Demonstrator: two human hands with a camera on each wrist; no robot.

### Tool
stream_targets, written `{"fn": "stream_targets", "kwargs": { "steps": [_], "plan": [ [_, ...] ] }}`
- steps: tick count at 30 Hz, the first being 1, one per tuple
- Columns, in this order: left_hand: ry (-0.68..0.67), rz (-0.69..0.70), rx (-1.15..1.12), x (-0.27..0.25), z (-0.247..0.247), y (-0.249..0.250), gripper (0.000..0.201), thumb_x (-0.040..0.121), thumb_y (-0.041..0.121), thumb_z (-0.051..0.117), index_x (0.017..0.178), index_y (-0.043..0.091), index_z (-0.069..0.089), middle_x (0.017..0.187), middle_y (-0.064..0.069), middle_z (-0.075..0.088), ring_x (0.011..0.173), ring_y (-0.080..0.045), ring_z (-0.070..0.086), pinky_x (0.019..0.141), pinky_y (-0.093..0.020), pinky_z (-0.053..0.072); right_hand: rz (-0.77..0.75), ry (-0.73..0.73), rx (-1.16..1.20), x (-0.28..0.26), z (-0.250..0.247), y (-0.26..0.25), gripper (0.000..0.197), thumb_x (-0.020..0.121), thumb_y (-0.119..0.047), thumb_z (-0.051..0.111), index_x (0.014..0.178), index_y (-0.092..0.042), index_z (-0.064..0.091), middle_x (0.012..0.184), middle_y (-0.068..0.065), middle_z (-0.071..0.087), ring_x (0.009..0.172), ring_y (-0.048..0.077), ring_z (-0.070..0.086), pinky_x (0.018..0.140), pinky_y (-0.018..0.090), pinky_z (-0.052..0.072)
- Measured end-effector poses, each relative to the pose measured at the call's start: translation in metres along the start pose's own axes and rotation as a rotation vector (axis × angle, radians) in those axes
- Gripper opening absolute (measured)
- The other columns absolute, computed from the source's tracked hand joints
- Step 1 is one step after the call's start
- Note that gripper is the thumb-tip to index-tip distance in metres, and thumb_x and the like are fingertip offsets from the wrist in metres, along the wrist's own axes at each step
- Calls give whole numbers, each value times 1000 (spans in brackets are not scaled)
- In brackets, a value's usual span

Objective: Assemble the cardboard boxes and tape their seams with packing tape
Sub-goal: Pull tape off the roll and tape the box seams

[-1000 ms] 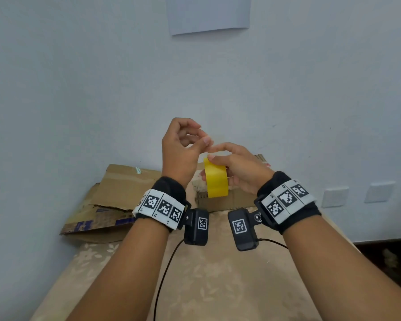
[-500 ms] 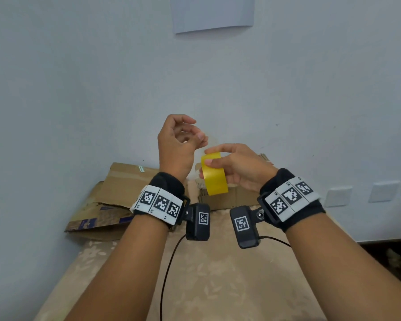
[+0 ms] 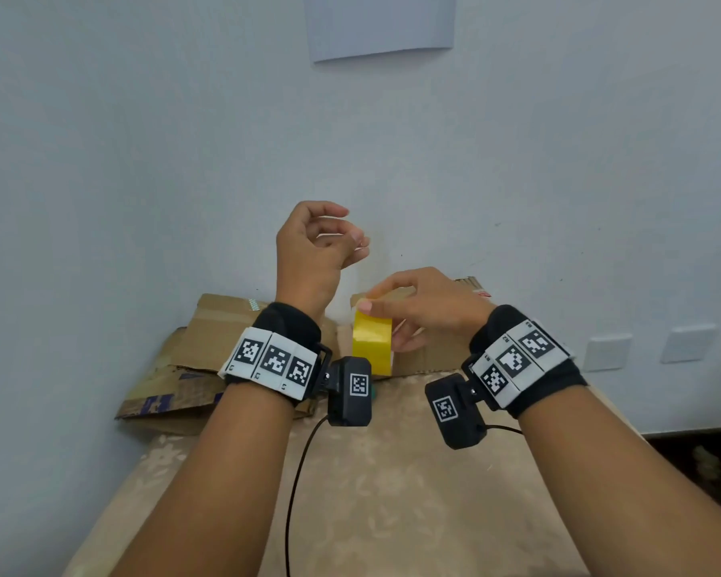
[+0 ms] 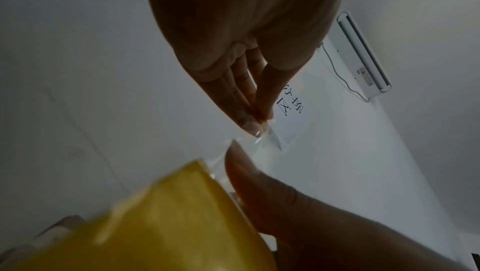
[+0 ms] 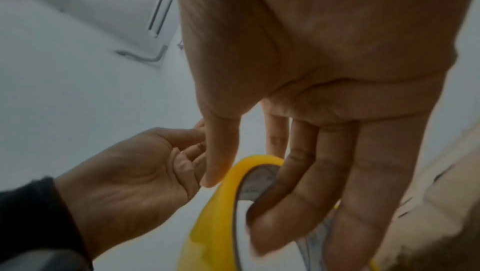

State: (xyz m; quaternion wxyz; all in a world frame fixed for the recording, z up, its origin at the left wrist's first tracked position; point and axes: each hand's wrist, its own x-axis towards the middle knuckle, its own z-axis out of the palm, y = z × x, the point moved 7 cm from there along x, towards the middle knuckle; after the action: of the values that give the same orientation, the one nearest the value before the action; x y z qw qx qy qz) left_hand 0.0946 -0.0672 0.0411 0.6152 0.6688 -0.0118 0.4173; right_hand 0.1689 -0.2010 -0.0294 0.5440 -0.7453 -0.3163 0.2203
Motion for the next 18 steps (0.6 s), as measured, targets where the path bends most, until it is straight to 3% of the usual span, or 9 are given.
{"fn": "stream_targets", "kwargs": {
  "steps": [5,7,9,11,14,18],
  "plan": [
    [-52,-35,37,-2,4,-2,29,87,-13,68,108,6,60,90,-18,67,91,-37,74,77,-39,64,-124,148,-144,3,-11,-6,35,80,-47,85,102,-21,78,60,-18,53,61,0,55,64,25,52],
    [-75,-44,52,-3,5,-2,30,88,-11,70,111,5,61,91,-18,68,88,-32,75,78,-39,64,-205,195,-125,4,-16,-9,31,81,-47,84,103,-26,79,67,-16,58,65,0,58,74,28,50],
    [-88,-51,63,-4,6,-3,31,88,-10,70,114,5,61,91,-17,69,85,-27,76,78,-39,64,-250,189,-34,5,-16,-11,26,86,-43,81,105,-25,81,91,-8,74,88,6,70,89,34,57],
    [-97,-59,85,-4,6,-5,33,88,-9,70,115,6,61,93,-16,71,86,-26,76,78,-41,64,-248,160,58,6,-12,-11,25,93,-39,75,109,-20,80,107,-3,78,103,12,73,99,42,57],
    [-117,-72,111,-6,7,-7,37,86,-8,72,118,7,61,92,-13,73,88,-26,76,79,-41,64,-245,120,190,5,-7,-12,32,99,-33,67,117,-9,76,106,6,79,98,21,77,97,43,59],
    [-133,-78,121,-7,7,-8,34,87,-8,72,117,5,61,94,-18,72,87,-29,75,80,-41,64,-221,105,237,0,-10,-11,33,101,-34,64,117,-7,75,105,9,79,96,25,78,95,42,60]
  ]
}}
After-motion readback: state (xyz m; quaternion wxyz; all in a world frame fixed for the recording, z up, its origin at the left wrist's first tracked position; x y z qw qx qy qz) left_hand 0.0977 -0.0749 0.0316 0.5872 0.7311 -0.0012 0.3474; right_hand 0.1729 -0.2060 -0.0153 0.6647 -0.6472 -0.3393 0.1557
